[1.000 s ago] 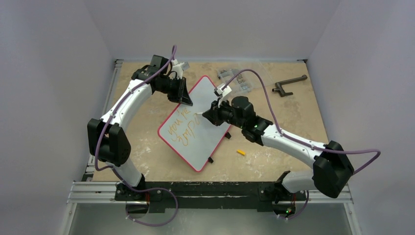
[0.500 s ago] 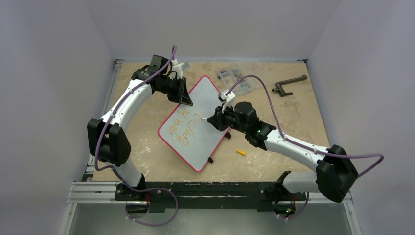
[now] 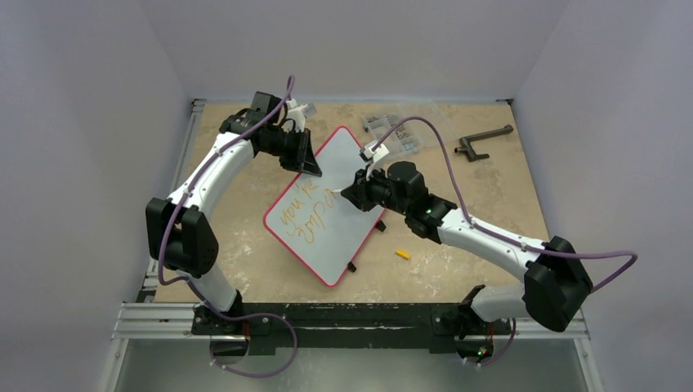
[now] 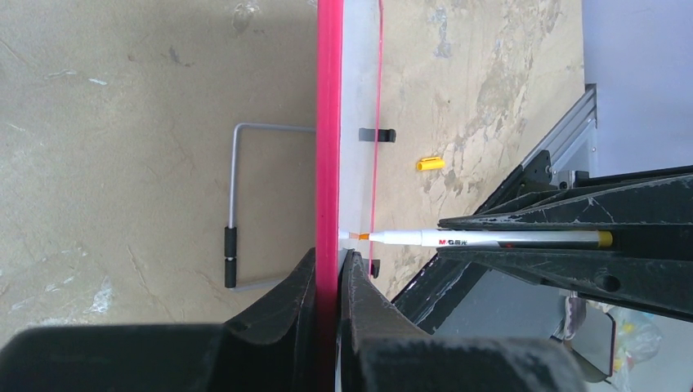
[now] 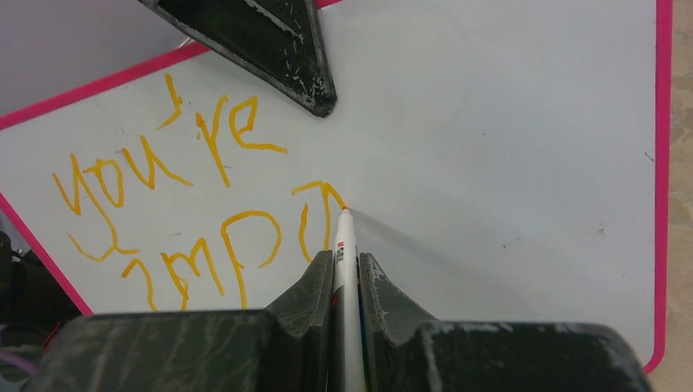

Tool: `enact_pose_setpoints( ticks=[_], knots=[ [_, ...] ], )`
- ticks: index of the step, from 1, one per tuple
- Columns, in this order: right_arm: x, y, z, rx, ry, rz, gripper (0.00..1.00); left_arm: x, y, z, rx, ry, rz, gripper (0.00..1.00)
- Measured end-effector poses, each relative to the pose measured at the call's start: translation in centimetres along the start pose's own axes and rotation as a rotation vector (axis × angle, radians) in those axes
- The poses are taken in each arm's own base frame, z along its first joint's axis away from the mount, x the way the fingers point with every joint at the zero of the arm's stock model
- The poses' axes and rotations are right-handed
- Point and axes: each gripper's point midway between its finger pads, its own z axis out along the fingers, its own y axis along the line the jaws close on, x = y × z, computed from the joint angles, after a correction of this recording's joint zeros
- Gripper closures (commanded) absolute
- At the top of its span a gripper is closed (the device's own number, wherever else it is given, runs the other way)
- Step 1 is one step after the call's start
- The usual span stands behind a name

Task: Write a sentence on the whiteboard

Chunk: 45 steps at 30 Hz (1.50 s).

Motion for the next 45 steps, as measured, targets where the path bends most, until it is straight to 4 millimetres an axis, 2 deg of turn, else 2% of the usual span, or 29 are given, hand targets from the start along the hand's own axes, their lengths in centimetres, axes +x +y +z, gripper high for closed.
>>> enact_pose_setpoints(
  ticks=[8, 24, 30, 36, 45],
  knots=[
    [-1.4, 0.3, 0.7, -0.004, -0.020, -0.003, 1.00, 0.0, 0.0, 0.0, -0.002, -0.001, 0.000, 1.00],
    [-2.2, -0.1, 1.0, 0.022, -0.029, -0.005, 1.00, 0.0, 0.1, -0.1, -0.004, -0.002, -0.009, 1.00],
    [-2.4, -0.8, 0.4, 0.045, -0.024, 0.000, 1.00, 0.0, 0.0, -0.1, -0.003, -0.002, -0.007, 1.00],
    [-4.5, -2.2, -0.9, 0.075, -0.081, 0.011, 1.00, 0.0, -0.1, -0.2, -0.002, -0.003, -0.006, 1.00],
    [-3.9, -1.7, -0.7, 0.039, -0.064, 0.018, 1.00, 0.0, -0.1, -0.2, -0.002, -0.003, -0.006, 1.00]
  ],
)
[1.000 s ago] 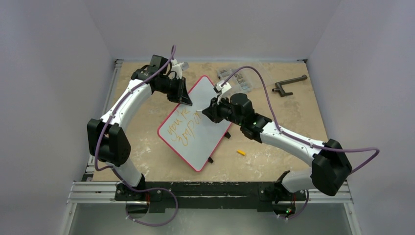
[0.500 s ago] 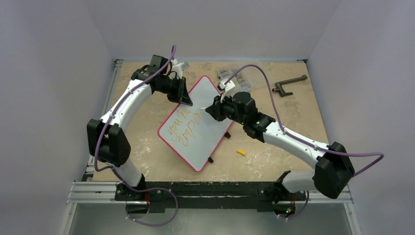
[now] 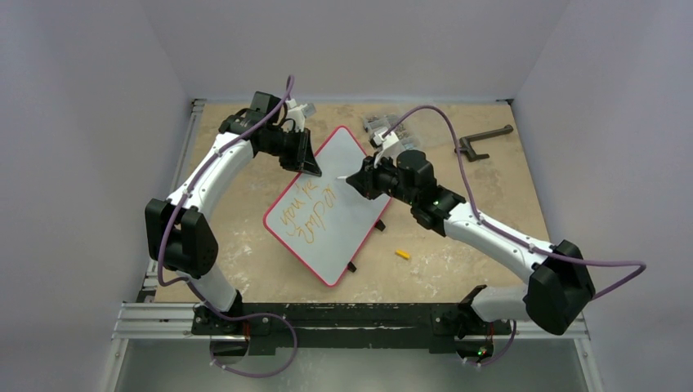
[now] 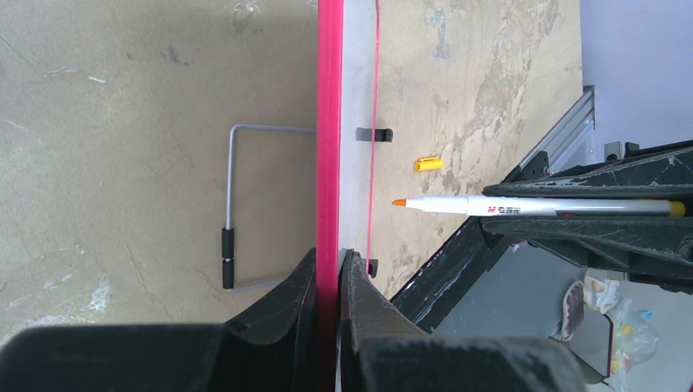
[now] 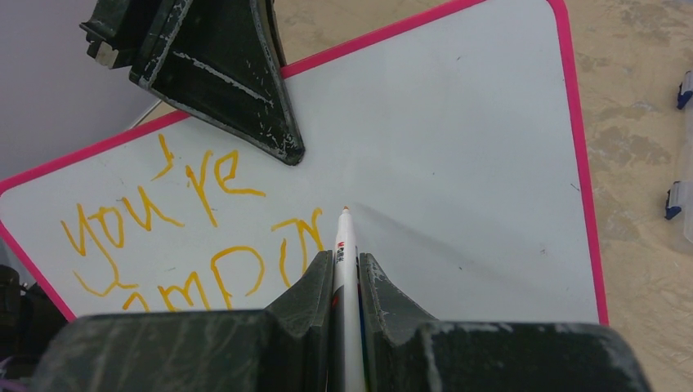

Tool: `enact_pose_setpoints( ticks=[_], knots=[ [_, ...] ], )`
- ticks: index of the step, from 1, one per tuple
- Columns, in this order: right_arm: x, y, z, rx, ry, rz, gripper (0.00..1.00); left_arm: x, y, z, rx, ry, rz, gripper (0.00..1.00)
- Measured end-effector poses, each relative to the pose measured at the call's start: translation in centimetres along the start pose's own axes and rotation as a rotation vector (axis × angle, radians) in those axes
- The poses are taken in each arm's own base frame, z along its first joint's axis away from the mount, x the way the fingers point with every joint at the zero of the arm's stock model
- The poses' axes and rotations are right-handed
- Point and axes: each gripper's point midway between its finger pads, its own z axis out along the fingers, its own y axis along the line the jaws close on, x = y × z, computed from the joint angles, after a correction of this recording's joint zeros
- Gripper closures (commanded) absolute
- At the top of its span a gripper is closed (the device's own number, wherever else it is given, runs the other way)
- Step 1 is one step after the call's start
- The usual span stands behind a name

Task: Write a sentence on the whiteboard

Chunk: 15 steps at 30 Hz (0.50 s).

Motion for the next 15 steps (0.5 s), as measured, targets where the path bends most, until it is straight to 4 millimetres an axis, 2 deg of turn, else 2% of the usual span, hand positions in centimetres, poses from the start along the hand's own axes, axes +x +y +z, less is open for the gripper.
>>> enact_pose_setpoints(
  ticks=[15],
  knots=[
    [2.3, 0.2, 0.7, -0.036, 0.056, 0.017, 1.00, 0.0, 0.0, 0.0, 0.000, 0.000, 0.000, 1.00]
  ],
)
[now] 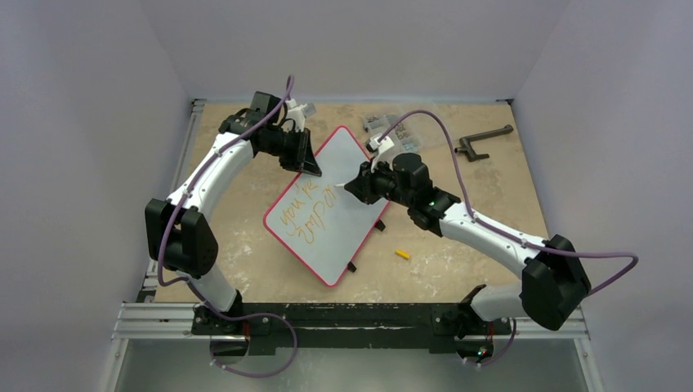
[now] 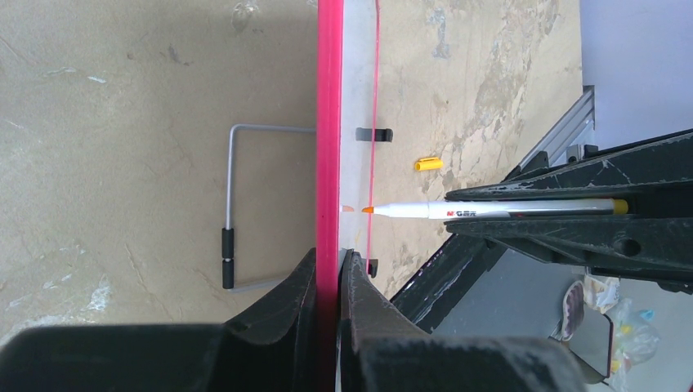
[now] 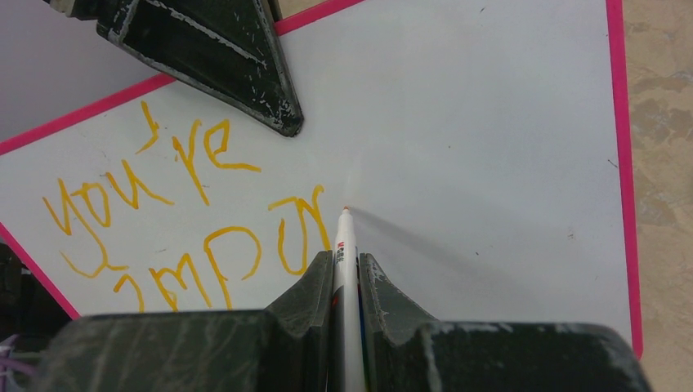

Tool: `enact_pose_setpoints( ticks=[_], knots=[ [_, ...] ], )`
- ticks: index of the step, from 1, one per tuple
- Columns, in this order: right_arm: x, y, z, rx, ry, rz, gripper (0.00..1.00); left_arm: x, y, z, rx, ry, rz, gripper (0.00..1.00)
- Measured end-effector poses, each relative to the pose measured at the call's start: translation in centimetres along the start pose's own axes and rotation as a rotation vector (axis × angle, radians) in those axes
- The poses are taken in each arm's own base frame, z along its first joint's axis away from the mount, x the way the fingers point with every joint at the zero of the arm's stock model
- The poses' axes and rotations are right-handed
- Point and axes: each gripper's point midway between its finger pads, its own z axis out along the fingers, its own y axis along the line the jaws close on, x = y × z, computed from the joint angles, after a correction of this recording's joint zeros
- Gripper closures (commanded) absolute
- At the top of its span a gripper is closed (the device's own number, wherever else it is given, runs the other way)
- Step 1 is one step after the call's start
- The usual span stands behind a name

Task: Write a sentence on the whiteboard

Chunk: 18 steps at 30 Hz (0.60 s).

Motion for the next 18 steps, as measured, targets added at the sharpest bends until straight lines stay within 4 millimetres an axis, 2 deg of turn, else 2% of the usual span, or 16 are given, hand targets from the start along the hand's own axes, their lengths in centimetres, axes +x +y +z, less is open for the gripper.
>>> enact_pose_setpoints(
  ticks=[4, 18],
  knots=[
    [0.57, -0.02, 0.23, -0.006, 0.014, 0.006, 1.00, 0.01, 0.01, 0.00, -0.001, 0.000, 0.000, 1.00],
    [0.45, 0.06, 0.42, -0.014, 0.005, 0.005, 1.00, 0.03, 0.05, 0.01, -0.002, 0.001, -0.001, 1.00]
  ],
)
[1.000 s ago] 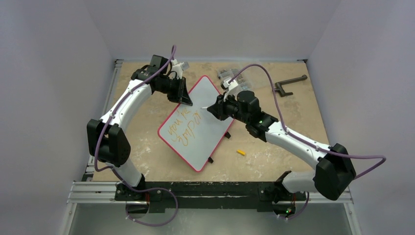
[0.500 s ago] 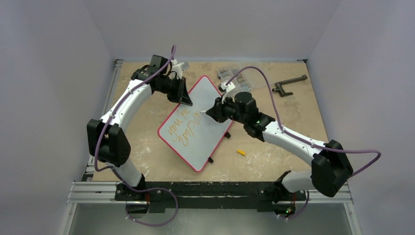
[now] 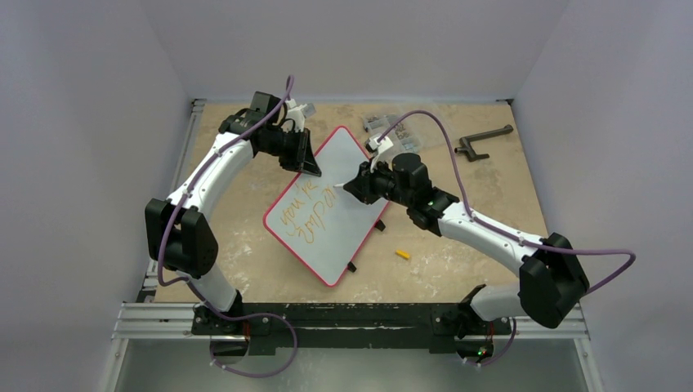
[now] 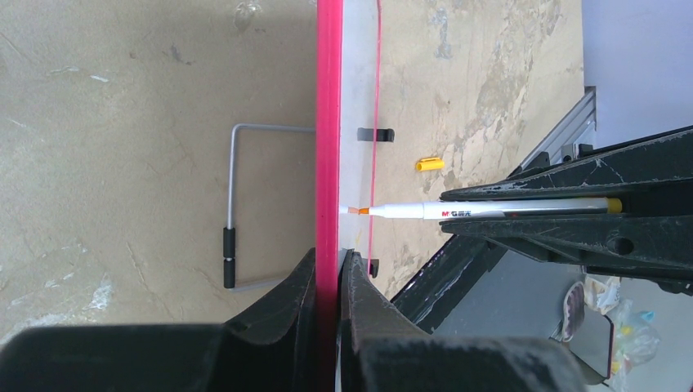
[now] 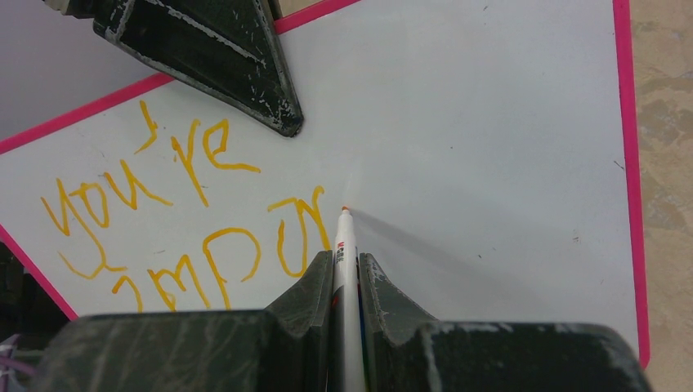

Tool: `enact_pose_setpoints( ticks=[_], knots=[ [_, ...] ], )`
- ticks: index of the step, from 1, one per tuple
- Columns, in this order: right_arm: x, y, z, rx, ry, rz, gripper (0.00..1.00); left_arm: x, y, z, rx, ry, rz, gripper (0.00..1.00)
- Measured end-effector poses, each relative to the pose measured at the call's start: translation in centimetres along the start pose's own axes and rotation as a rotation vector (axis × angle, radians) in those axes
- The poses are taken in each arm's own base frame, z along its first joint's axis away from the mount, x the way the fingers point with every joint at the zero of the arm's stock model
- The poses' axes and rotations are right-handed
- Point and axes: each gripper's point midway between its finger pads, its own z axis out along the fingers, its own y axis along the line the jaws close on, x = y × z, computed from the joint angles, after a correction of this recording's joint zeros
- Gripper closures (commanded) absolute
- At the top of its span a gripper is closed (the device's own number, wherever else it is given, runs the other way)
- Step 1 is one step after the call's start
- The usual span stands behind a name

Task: Write a sentence on the whiteboard

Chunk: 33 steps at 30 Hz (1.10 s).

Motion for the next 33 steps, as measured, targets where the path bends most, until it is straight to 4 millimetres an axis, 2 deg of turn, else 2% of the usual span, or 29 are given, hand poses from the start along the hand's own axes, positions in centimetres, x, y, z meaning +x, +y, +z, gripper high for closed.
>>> enact_pose_setpoints(
  ticks=[7, 20, 33],
  knots=[
    [0.0, -0.3, 0.0, 0.016, -0.003, 0.002, 1.00, 0.0, 0.0, 0.0, -0.002, 0.000, 0.000, 1.00],
    [-0.6, -2.1, 0.2, 0.099, -0.018, 0.007, 1.00, 0.0, 0.1, 0.0, -0.005, 0.000, -0.003, 1.00],
    [-0.8, -1.2, -0.3, 0.062, -0.002, 0.005, 1.00, 0.0, 0.0, 0.0, 0.002, 0.000, -0.003, 1.00]
  ],
)
